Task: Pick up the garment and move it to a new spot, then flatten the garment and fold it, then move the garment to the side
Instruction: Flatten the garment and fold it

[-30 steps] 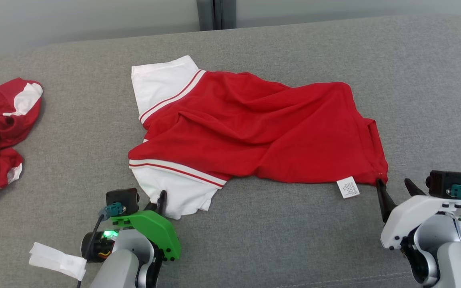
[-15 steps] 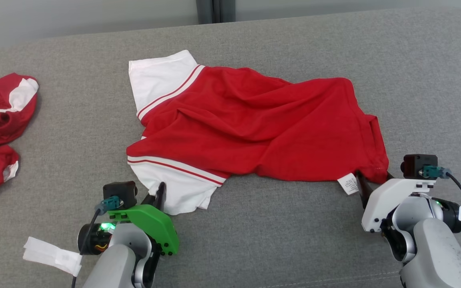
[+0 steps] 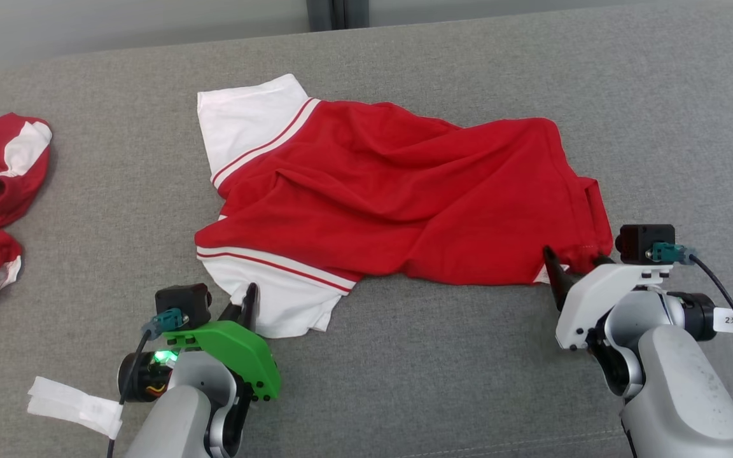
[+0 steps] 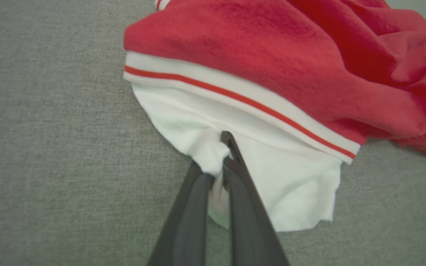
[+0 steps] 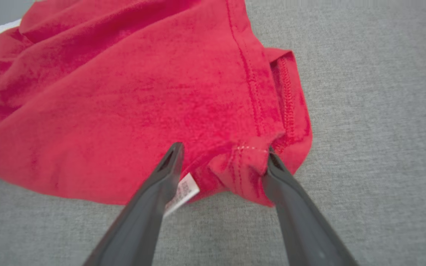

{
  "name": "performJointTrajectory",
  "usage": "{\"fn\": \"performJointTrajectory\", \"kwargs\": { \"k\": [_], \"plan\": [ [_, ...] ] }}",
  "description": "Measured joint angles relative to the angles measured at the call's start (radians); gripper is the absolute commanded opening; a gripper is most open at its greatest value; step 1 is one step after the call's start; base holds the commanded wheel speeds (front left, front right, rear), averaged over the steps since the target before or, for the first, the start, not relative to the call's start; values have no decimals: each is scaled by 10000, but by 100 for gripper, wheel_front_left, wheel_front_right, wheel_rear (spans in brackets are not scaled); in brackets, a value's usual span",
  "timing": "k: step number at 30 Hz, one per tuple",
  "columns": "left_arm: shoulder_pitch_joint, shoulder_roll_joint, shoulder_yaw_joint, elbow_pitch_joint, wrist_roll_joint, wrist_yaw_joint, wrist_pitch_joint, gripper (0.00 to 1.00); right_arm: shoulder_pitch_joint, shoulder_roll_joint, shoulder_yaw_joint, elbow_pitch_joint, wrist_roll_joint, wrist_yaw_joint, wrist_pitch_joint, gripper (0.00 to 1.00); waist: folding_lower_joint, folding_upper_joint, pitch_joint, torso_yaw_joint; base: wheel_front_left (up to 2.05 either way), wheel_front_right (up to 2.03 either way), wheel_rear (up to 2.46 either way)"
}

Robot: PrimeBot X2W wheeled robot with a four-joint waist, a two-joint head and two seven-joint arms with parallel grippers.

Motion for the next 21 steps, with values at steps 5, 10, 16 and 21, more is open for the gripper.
{"fn": "performJointTrajectory", "kwargs": {
  "k": [5, 10, 16, 21],
  "plan": [
    [-1, 19, -42, -35, -25, 2, 12, 0, -348, 2, 6, 418, -17, 0, 244, 84, 0, 0, 78, 26, 0, 0, 0],
    [-2, 19, -102, -54, -84, 0, 25, 0, -500, 0, -69, 849, 10, 0, 644, 12, 0, 0, 117, 140, 0, 0, 0],
    [-1, 17, -46, -117, -207, -13, -146, 0, -545, 21, -186, 485, 94, -2, 128, 0, 0, 0, 78, 133, 0, 0, 0],
    [-32, -4, 242, -468, -439, -132, -811, 0, -565, 13, -426, -330, 73, -2, -531, 0, 0, 0, -41, 51, 0, 0, 0]
  ]
}}
